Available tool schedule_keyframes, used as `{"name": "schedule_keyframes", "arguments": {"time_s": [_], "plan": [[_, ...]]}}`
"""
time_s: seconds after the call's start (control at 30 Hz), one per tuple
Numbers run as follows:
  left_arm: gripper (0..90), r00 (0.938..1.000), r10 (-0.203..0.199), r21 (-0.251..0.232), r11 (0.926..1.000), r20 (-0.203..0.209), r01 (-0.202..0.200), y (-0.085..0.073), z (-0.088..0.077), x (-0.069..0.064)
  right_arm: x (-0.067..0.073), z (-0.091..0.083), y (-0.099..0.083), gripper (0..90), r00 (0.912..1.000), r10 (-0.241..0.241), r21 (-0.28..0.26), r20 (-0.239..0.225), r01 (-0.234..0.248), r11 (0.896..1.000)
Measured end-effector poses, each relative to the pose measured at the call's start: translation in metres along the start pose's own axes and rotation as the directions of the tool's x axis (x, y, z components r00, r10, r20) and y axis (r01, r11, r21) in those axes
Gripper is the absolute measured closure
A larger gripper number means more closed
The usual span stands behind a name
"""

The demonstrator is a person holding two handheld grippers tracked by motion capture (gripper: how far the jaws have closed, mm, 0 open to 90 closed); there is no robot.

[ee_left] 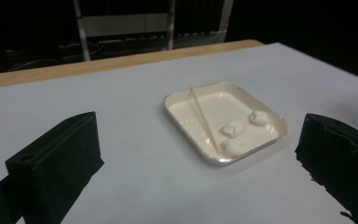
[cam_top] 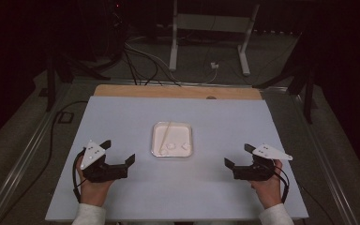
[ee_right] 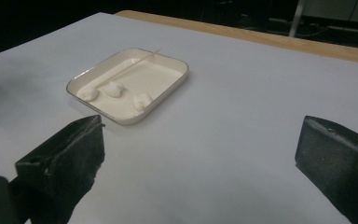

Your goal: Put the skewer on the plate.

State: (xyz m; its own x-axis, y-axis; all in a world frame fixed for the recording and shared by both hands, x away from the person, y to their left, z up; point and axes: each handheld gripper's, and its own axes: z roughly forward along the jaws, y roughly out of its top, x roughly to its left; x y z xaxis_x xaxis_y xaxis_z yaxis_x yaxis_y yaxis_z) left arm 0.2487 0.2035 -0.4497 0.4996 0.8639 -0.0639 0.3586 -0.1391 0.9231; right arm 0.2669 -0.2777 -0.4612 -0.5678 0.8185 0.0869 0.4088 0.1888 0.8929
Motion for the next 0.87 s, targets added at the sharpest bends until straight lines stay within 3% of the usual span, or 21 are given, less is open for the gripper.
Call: {"name": "schedule_keyframes", "arguments": {"time_s": [0.33,0.53,0.87], "plan": [[0.7,0.9980,0.007,-0.028,0.9996,-0.063,-0.009,-0.020,-0.020,0.006,-0.011,-0.016,-0.018,1.1,0.9993,0.032,-0.034,0.022,-0.031,0.999],[0.7,0.9955,-0.013,-0.060,0.9982,-0.094,0.008,-0.027,-0.032,0.010,-0.017,-0.025,-0.023,0.0,0.9953,0.063,-0.039,0.073,-0.061,0.997],[0.7,0.9923,-0.036,-0.040,0.9987,-0.119,0.031,-0.033,-0.032,0.016,-0.020,-0.023,-0.025,0.0,0.9929,0.084,-0.032,0.084,-0.081,0.996]]}}
